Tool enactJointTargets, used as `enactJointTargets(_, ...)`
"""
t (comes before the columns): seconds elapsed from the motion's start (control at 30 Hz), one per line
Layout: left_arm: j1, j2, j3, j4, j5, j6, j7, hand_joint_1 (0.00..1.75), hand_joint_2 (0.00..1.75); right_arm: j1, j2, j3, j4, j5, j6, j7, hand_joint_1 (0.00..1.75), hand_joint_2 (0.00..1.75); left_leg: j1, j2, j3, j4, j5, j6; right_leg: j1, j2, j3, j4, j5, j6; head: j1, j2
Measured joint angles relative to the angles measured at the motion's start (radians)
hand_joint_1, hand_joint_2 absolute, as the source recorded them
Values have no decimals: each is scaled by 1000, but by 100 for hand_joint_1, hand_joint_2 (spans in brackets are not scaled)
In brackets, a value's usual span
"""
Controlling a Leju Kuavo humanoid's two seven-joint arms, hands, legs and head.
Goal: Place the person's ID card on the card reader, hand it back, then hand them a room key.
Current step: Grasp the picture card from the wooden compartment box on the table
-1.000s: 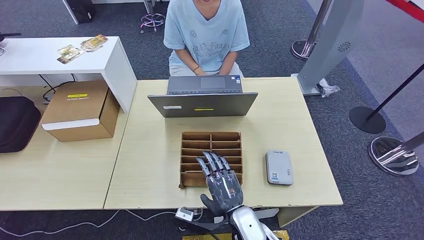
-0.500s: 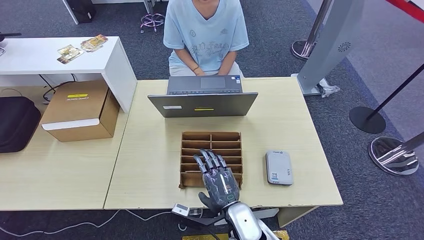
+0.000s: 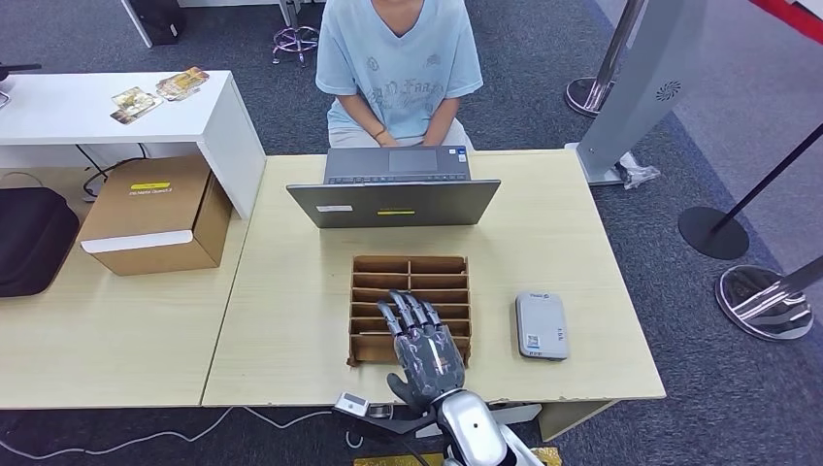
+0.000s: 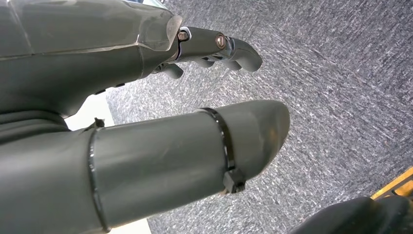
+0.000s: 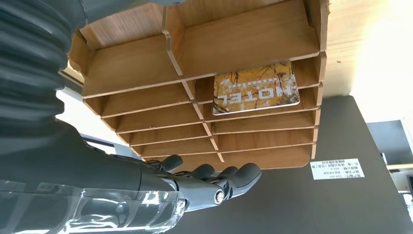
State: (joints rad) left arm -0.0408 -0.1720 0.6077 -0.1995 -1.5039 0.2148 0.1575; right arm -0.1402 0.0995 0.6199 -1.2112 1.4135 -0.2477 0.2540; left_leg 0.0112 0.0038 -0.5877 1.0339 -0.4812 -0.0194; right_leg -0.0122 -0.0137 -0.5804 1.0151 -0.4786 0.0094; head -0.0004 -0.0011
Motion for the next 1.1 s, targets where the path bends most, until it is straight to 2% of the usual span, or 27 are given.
enactJointTargets(1.1,-1,-2,-10,0,-21,-11,0,0,0,-34,6,-1,23,5,16,41,0,175,0,0,0,0,0,0,0,0,0,0,0,0,0,0)
